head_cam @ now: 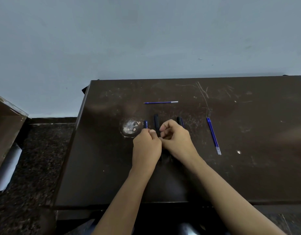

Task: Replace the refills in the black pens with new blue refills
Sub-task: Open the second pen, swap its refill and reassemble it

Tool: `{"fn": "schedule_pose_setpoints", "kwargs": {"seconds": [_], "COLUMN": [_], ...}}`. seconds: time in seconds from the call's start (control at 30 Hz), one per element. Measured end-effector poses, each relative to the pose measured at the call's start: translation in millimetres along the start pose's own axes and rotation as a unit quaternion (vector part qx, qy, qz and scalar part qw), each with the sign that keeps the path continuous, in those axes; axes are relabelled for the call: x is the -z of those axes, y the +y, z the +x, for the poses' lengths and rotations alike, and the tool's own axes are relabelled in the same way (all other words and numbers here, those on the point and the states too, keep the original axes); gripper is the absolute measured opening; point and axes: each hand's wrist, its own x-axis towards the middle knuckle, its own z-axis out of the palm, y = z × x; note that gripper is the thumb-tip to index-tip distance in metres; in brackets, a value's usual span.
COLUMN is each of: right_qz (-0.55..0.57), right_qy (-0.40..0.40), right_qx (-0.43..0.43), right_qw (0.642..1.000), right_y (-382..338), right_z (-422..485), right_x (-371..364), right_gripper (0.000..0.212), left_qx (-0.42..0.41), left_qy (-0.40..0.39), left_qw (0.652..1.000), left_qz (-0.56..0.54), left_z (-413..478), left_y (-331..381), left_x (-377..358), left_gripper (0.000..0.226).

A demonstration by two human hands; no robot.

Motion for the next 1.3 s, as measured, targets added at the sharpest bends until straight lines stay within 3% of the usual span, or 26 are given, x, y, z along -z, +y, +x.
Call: {"fn": "schedule_pose_setpoints", "kwargs": {"seconds": [0.07, 0.2, 0.3, 0.5, 0.67, 0.77, 0.97, 1.3], "right_qz": [0.121, 0.204, 0.284, 0.256, 0.297, 0.335, 0.359, 0.363], "right_qy": [-0.042, -0.115, -0.069, 0.002, 0.005, -0.011, -0.025, -0.055], "right_qx": [-0.014, -0.024, -0.075, -0.082, -0.075, -0.095, -0.123, -0.108], "right_qw": [0.992, 0.972, 0.953, 0.963, 0.952, 0.937, 0.925, 0.924], "right_y": [-5, -13, -17, -16, -17, -17, -16, -17], "right_z": [-2, -1, 1, 6, 4, 4, 5, 7], "right_x": [3, 14, 20, 26, 28, 29, 29, 30], "right_gripper": [0.023, 0.024, 0.022, 0.026, 0.028, 0.031, 0.013, 0.012], "left_qx": [-0.005, -0.019, -0.049, -0.172, -0.168, -0.167, -0.158, -0.192], "left_qy": [0.002, 0.02, -0.005, -0.071, -0.051, -0.049, -0.065, -0.071], "left_qw": [1.0, 0.993, 0.99, 0.982, 0.985, 0.984, 0.985, 0.979], "left_qz": [-0.024, -0.117, -0.131, -0.023, -0.003, -0.021, -0.025, 0.016], "left_z": [3, 5, 4, -6, -5, -3, -2, -1], "left_y": [-1, -1, 0, -1, -3, -4, -5, -7], "left_x": [-1, 0, 2, -1, -3, -1, 0, 7], "left_gripper": [0.03, 0.027, 0.026, 0.029, 0.036, 0.028, 0.023, 0.017]}}
